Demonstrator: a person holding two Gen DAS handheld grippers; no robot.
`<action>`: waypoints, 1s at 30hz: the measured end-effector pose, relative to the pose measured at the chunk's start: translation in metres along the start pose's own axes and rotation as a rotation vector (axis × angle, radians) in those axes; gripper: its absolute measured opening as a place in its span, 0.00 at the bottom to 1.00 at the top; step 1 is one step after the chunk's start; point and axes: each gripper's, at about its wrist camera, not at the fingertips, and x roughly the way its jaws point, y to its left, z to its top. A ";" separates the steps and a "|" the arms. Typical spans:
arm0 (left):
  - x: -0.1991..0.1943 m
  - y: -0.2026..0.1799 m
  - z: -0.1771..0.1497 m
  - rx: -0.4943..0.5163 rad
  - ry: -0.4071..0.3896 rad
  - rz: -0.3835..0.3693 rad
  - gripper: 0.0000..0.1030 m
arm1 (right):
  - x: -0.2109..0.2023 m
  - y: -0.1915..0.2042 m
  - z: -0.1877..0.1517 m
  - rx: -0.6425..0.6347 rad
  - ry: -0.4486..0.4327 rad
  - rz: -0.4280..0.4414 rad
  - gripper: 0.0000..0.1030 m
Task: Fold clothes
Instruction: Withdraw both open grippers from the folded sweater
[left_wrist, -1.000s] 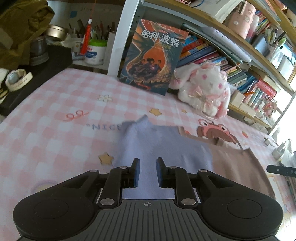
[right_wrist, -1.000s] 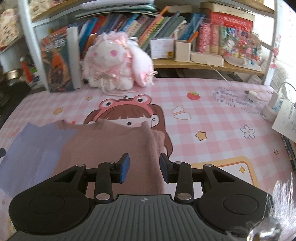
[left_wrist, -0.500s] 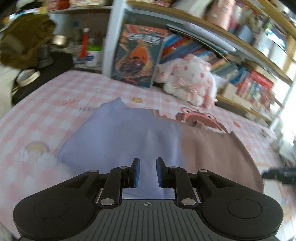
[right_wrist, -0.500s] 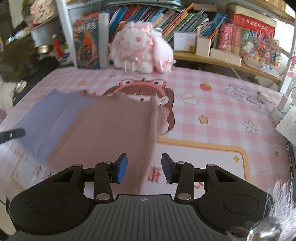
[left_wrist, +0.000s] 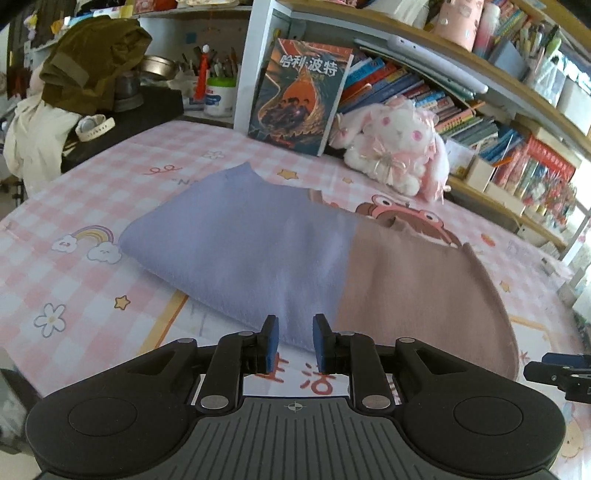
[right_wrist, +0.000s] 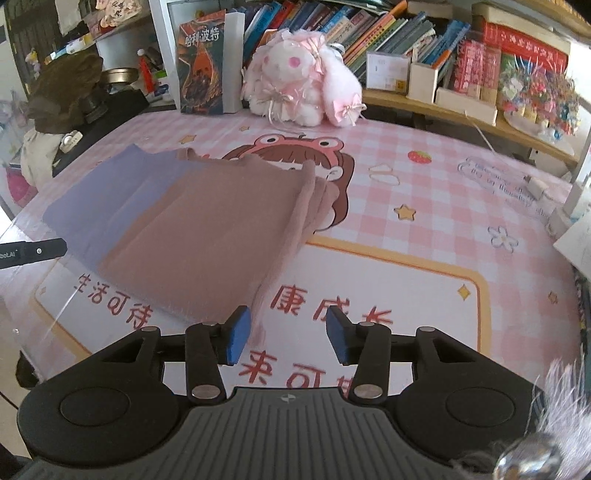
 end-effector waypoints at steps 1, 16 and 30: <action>-0.001 -0.002 -0.001 0.001 -0.002 0.002 0.27 | 0.000 0.000 -0.002 -0.002 0.005 0.007 0.43; -0.013 -0.001 -0.005 -0.009 -0.014 0.054 0.69 | 0.001 0.005 -0.004 -0.035 0.015 0.033 0.59; 0.002 0.067 0.005 -0.300 0.079 0.017 0.68 | 0.007 0.025 -0.007 0.040 0.017 -0.012 0.77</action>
